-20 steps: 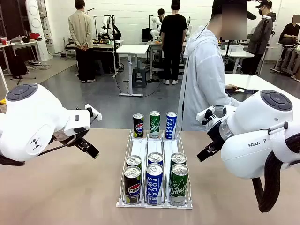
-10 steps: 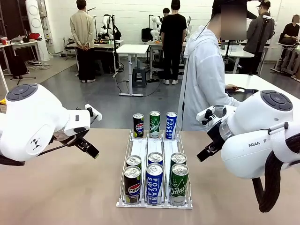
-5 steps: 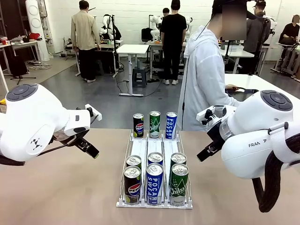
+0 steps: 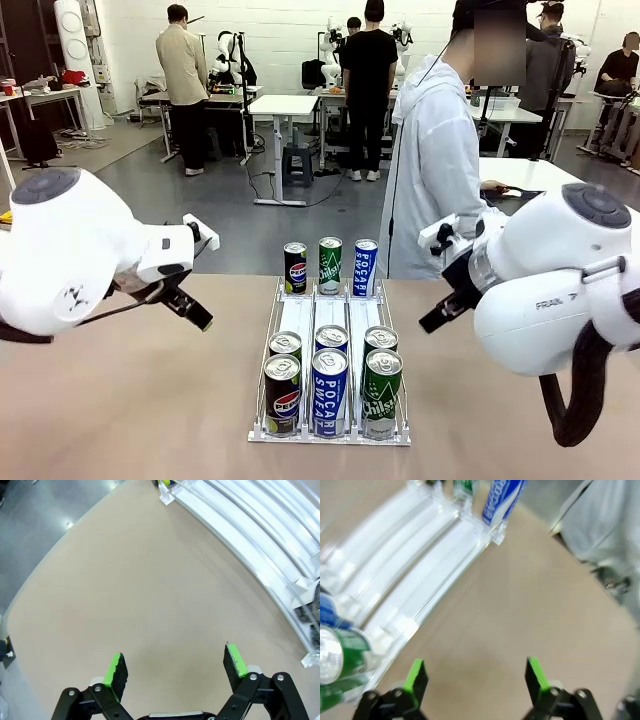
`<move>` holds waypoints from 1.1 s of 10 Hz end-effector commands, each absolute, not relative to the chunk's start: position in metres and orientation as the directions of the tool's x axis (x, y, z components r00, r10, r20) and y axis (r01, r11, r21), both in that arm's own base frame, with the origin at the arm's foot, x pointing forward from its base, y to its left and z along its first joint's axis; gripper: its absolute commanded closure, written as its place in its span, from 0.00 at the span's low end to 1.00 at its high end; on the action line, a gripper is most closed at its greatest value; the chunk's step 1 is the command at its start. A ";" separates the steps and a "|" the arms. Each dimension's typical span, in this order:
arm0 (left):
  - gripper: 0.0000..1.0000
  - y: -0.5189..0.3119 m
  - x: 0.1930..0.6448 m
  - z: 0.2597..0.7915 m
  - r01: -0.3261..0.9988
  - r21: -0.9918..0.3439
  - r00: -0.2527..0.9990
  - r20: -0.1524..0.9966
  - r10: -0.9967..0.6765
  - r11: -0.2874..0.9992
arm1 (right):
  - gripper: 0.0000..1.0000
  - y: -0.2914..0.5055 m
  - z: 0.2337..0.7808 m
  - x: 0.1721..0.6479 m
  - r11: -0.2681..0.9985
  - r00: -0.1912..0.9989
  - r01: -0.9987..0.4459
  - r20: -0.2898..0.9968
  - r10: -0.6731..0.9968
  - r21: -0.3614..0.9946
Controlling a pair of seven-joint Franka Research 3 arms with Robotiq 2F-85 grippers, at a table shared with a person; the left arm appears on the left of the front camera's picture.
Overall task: Retrieve and hand over the desired beverage to the person.
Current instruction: Pick up a can of the same type that the person held from the Automatic Can Dispenser.
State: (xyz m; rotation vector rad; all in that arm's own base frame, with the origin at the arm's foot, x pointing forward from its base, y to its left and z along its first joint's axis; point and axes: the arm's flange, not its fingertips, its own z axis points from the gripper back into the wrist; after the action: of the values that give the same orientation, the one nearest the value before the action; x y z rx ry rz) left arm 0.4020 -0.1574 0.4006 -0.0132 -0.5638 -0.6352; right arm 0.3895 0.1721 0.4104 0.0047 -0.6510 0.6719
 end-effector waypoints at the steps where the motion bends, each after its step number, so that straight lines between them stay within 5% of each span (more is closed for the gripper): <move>1: 0.00 -0.163 0.393 0.483 0.583 0.230 0.611 0.509 -0.607 0.779 | 0.00 0.173 0.489 0.330 0.807 0.543 -0.506 0.615 0.572 -0.304; 4: 0.00 -0.173 0.392 0.581 0.581 0.305 0.557 0.527 -0.642 0.754 | 0.00 0.188 0.598 0.274 0.786 0.495 -0.459 0.616 0.613 -0.413; 7: 0.00 -0.173 0.378 0.603 0.574 0.288 0.552 0.554 -0.623 0.766 | 0.00 0.197 0.602 0.266 0.769 0.516 -0.385 0.572 0.638 -0.510; 10: 0.00 -0.174 0.379 0.610 0.572 0.290 0.554 0.553 -0.623 0.767 | 0.00 0.193 0.623 0.249 0.770 0.480 -0.442 0.605 0.636 -0.460; 11: 0.00 -0.147 0.381 0.621 0.713 0.033 0.533 0.625 -0.571 0.700 | 0.00 0.159 0.624 0.259 0.748 0.500 -0.625 0.622 0.602 -0.222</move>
State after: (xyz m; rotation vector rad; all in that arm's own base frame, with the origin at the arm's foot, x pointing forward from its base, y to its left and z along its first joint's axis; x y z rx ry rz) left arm 0.3789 -0.1704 0.6098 -0.0147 -0.6820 -0.7201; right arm 0.2510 0.1843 0.6241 -0.1653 -0.8272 0.6794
